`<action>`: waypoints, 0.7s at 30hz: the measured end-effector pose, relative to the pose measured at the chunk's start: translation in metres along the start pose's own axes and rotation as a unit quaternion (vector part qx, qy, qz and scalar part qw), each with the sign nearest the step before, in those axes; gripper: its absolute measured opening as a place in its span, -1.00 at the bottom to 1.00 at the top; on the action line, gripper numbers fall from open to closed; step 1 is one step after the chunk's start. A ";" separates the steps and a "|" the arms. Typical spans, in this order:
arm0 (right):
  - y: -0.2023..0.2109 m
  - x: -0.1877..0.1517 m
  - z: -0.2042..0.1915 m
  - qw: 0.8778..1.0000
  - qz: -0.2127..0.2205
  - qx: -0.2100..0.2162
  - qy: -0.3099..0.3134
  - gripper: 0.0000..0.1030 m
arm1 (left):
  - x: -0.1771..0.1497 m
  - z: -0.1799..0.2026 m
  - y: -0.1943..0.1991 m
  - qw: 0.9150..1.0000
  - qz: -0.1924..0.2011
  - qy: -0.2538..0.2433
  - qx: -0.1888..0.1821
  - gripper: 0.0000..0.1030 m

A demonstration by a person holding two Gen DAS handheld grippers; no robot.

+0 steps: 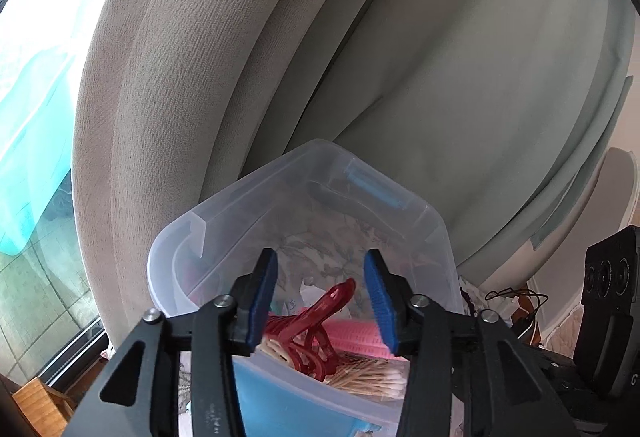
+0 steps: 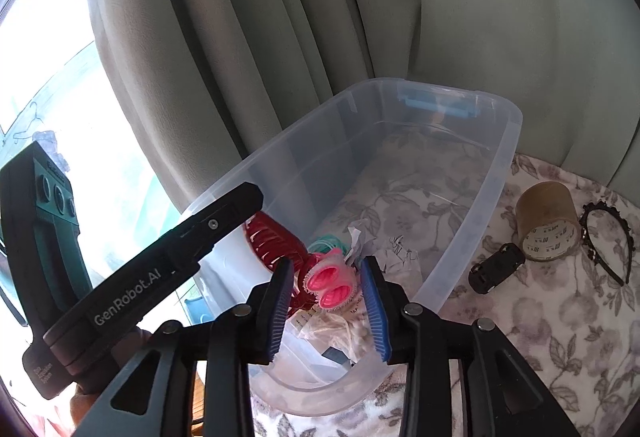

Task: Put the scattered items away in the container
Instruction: 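Lower the claw clip and roller into the clear box and open both grippers, then withdraw both grippers from the box back over the remaining bed items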

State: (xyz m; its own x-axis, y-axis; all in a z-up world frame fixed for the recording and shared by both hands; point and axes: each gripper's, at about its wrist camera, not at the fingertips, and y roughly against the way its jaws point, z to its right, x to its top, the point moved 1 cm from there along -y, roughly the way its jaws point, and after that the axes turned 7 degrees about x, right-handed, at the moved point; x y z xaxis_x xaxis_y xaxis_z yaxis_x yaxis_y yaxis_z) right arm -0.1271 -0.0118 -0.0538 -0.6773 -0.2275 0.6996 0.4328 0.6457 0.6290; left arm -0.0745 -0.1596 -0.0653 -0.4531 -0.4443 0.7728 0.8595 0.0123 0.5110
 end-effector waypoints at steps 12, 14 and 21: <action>0.012 0.000 -0.005 1.000 0.005 -0.014 0.001 0.10 | -0.002 0.001 0.005 1.000 -0.016 0.015 -0.007 0.09; 0.014 0.000 -0.005 1.000 0.004 -0.016 0.001 0.11 | -0.003 0.002 0.007 1.000 -0.019 0.012 -0.005 0.09; 0.023 -0.001 -0.009 1.000 0.003 -0.029 0.001 0.12 | -0.004 0.007 0.017 1.000 -0.024 0.005 -0.003 0.31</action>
State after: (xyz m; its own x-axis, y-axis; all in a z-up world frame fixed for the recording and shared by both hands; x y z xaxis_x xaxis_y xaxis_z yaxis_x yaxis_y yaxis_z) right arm -0.1108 -0.0036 -0.0370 -0.6738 -0.2251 0.7038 0.4709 0.6033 0.6437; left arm -0.0600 -0.1511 -0.0571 -0.4912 -0.4538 0.7435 0.8383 -0.0144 0.5451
